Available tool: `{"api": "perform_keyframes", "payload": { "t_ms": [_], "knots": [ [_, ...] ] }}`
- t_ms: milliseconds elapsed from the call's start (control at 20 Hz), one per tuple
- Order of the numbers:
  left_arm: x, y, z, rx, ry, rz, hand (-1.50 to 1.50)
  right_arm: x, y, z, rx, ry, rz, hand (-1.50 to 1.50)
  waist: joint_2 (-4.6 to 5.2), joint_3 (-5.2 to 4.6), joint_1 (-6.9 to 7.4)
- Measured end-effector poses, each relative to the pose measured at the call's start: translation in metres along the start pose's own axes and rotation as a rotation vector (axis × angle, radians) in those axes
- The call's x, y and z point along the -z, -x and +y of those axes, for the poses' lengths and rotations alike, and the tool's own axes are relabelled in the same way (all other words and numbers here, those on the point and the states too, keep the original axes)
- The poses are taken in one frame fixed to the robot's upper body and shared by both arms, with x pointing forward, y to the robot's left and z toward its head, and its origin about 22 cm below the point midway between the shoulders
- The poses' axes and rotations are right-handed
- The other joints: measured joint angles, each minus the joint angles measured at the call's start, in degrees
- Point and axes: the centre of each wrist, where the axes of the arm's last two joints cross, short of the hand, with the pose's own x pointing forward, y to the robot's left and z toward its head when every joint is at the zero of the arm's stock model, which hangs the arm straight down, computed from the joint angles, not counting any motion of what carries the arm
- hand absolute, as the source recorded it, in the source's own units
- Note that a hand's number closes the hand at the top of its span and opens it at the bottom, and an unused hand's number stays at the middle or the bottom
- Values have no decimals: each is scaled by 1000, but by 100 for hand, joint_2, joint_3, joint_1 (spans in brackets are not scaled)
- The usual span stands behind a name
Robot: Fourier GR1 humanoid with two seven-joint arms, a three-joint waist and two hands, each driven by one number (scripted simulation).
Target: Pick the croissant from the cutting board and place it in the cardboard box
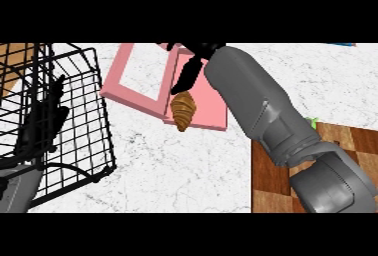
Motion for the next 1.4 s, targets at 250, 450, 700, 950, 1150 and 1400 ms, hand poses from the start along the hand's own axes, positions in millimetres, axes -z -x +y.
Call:
{"api": "perform_keyframes", "payload": {
  "t_ms": [250, 450, 700, 950, 1150, 1400],
  "knots": [
    [1, -1, -1, -1, 9, 4, 0, 0, 0, -1, 71, 63, -58, -150, 8, 5, 25],
    [-2, 4, 2, -6, -7, 12, 0, 0, -3, -5, 168, 151, -114, -150, -5, 21, -55],
    [-7, 8, 6, 0, -23, 24, 0, -1, -5, -14, 309, 239, -145, -150, -13, 23, -169],
    [-9, 9, 10, -1, -34, 20, 0, -22, 11, -53, 403, 284, -159, -150, 9, 31, -224],
    [-10, 9, 11, -5, -41, 15, 0, -51, 35, -82, 423, 325, -136, -150, 40, 40, -236],
    [-9, 5, 11, -5, -39, 7, 0, -93, 63, -116, 411, 373, -101, -150, 85, 32, -197]
  ]
}}
